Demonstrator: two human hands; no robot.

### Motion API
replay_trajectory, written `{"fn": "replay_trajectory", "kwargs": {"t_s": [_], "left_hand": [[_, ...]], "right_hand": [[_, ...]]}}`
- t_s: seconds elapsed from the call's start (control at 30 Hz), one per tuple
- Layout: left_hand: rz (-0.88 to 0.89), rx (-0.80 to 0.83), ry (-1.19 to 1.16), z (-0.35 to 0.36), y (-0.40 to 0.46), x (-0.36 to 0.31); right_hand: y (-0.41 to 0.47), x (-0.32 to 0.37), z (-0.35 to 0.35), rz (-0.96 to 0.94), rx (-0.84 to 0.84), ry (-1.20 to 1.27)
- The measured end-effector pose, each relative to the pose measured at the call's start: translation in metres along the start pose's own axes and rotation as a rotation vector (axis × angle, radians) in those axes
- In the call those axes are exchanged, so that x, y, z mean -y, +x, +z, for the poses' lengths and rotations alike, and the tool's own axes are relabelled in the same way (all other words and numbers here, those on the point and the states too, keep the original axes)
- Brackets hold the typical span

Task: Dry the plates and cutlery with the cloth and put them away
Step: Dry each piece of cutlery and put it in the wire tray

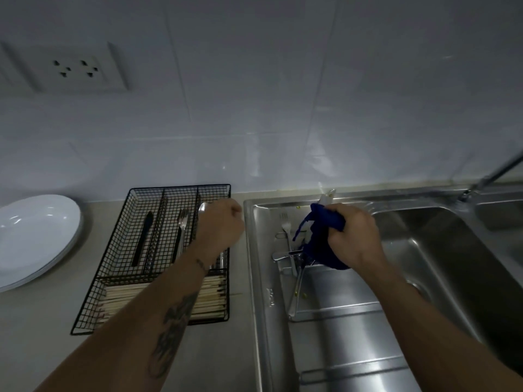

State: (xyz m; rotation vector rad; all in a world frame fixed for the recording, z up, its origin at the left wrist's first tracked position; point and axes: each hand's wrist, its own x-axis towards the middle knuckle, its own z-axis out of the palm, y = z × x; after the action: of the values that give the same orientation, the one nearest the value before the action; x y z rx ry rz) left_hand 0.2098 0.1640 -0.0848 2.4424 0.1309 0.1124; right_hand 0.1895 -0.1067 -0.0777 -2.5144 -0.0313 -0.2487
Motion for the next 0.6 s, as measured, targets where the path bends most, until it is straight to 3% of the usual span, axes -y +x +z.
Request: {"fn": "replay_trajectory", "kwargs": {"t_s": [0.2, 0.4, 0.6], "left_hand": [[-0.110, 0.271, 0.073, 0.090, -0.010, -0.043], [-0.196, 0.206, 0.394, 0.131, -0.015, -0.060], [-0.296, 0.162, 0.302, 0.136, -0.010, -0.077]], "right_hand": [[-0.012, -0.016, -0.016, -0.032, 0.022, -0.024], [-0.021, -0.047, -0.030, -0.045, 0.069, 0.006], [-0.021, -0.062, -0.035, -0.013, 0.097, 0.036]]}}
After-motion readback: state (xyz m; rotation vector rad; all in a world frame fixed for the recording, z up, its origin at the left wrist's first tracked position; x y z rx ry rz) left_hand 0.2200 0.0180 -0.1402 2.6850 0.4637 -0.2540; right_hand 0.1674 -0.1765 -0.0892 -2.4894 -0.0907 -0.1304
